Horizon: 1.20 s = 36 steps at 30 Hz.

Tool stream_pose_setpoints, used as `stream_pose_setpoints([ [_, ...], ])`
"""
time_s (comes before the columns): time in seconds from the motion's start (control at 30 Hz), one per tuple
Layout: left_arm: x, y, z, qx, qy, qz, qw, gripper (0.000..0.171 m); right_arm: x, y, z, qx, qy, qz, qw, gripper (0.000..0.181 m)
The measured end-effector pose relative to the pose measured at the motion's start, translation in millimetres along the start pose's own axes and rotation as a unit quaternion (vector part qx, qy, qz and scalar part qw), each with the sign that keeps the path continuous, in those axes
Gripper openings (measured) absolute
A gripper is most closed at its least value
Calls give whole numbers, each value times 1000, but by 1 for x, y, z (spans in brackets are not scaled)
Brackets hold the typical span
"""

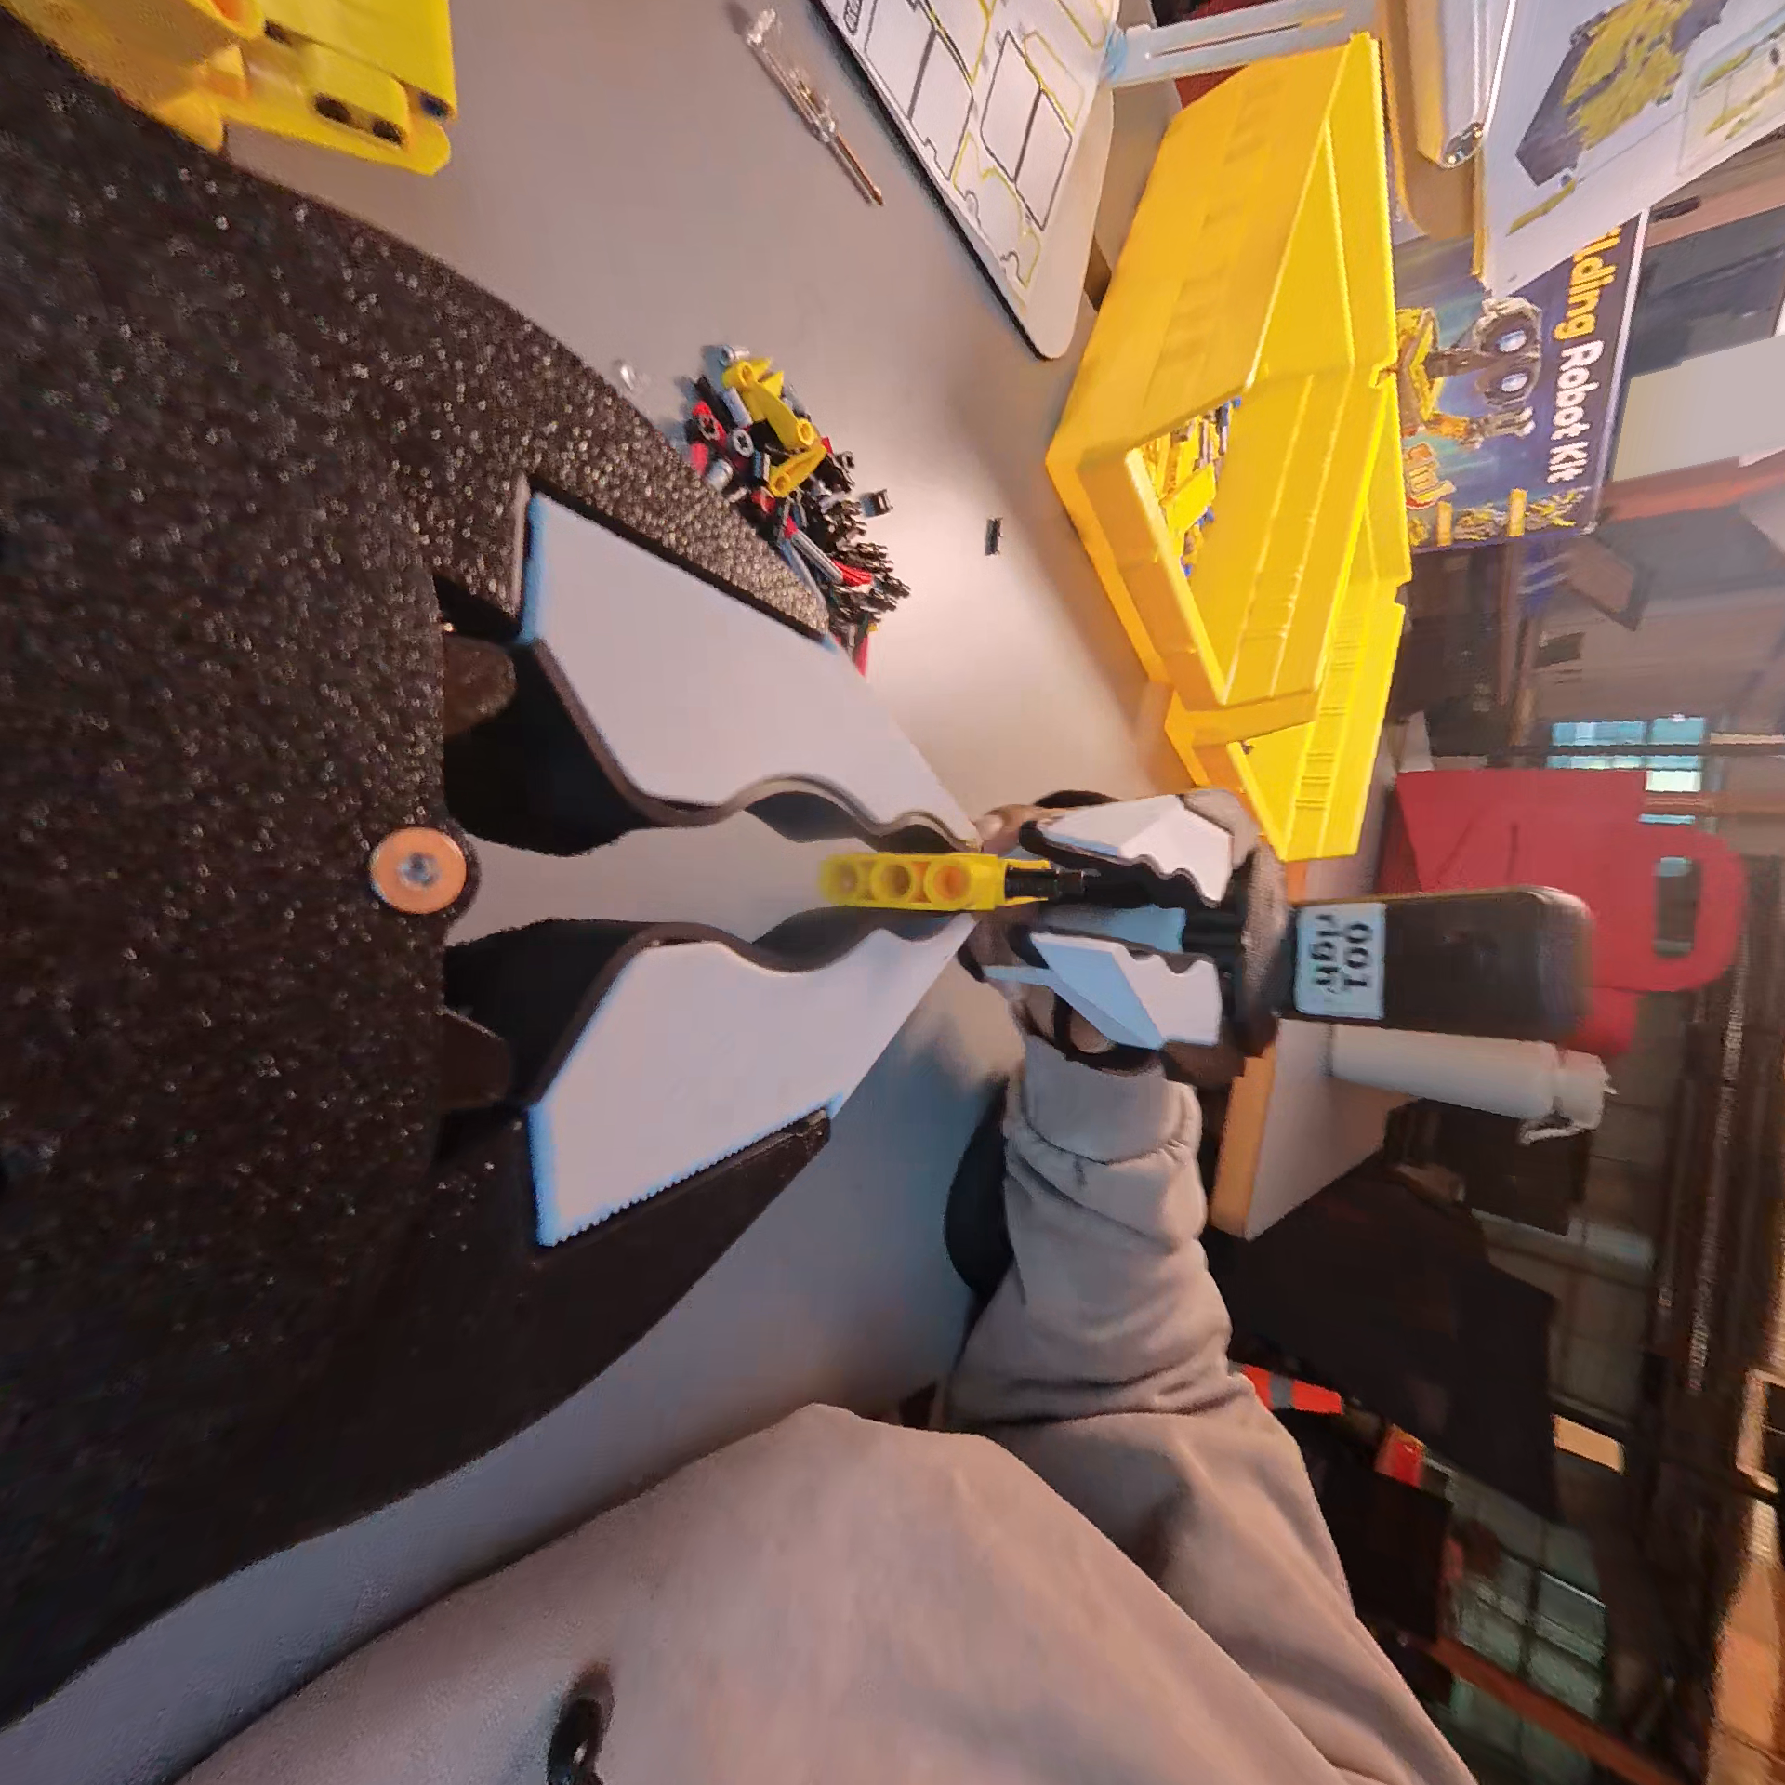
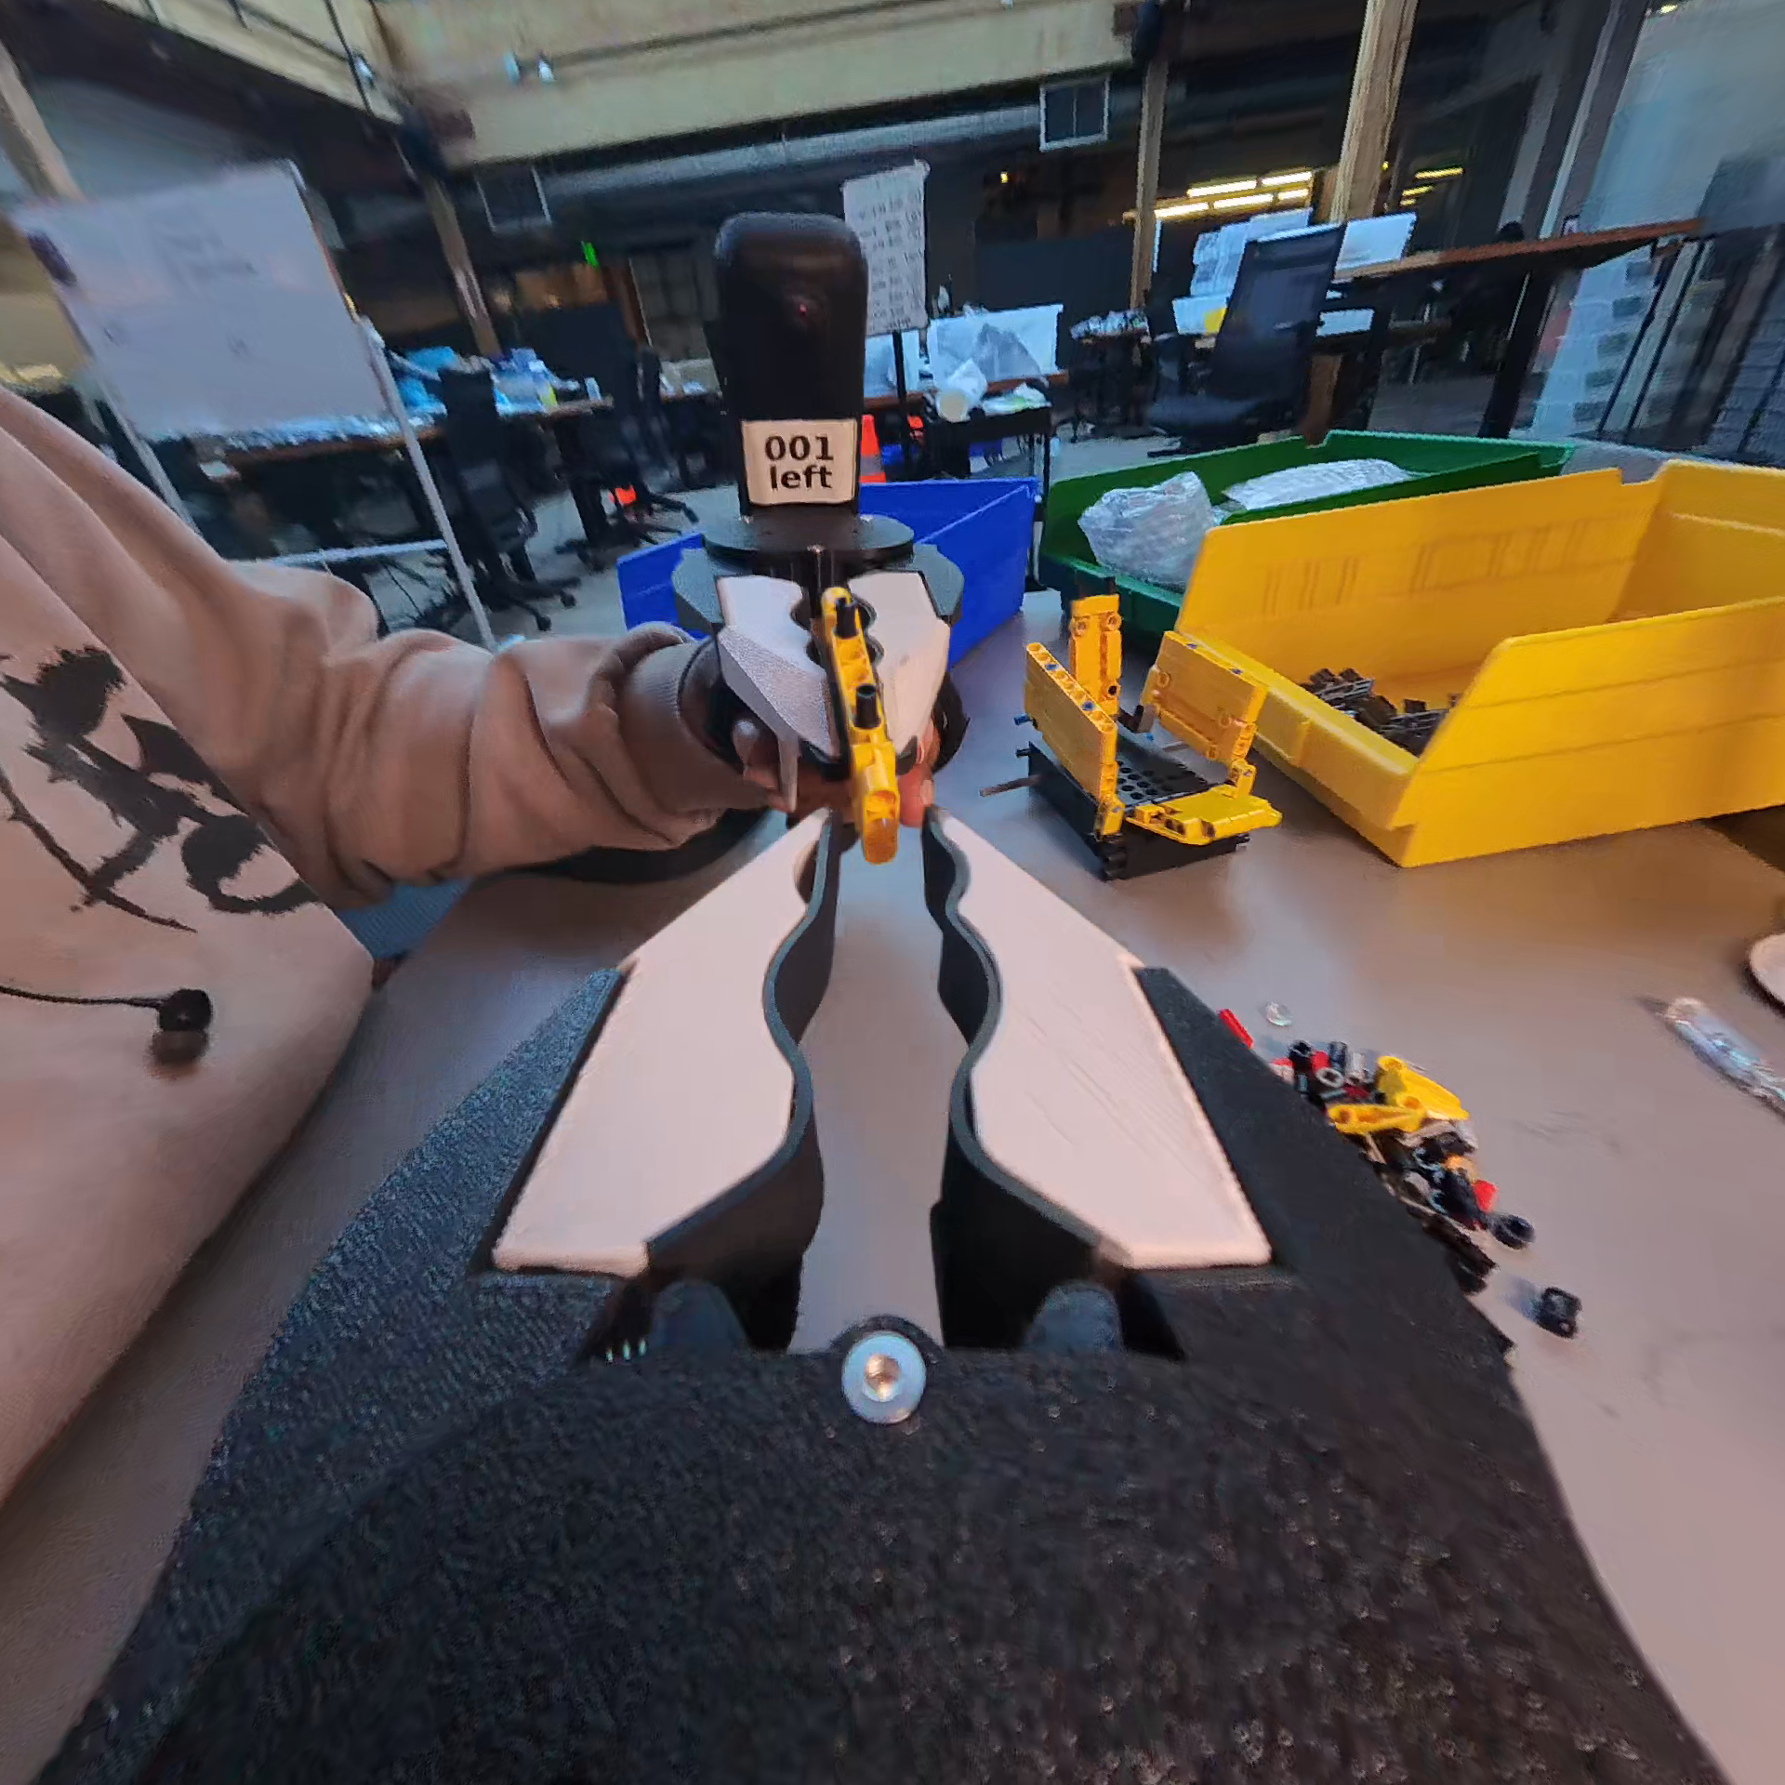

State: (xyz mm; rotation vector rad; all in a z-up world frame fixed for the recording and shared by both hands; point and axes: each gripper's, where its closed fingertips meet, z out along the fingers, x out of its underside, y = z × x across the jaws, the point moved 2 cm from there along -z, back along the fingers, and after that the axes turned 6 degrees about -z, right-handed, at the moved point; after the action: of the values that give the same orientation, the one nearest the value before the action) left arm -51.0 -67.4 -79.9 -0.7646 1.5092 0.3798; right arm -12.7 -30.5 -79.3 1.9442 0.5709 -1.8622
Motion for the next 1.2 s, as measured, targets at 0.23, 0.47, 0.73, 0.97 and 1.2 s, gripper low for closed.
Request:
stream_pose_setpoints([
  [0.23, 23, -7, 13, 9, 72, 21, 997, 6, 6, 12, 6, -10, 41, -43, 998, 6],
  [0.47, 23, -9, 16, 23, 66, -6, 998, 7, 5, 14, 4, -18, 50, -48, 997, 3],
  [0.73, 0, -14, 18, 68, -11, -93, 993, 7, -22, 12, 0, -26, -55, 19, 998, 0],
  [0.97, -10, -7, 16, 47, -31, -93, 994, 7, -32, 0, 3, -49, -107, 66, 991, 0],
  [1.2, 63, 15, 18, -42, 141, -65, 987, 7, -100, -43, -38, -22, -297, 121, 947, 0],
])
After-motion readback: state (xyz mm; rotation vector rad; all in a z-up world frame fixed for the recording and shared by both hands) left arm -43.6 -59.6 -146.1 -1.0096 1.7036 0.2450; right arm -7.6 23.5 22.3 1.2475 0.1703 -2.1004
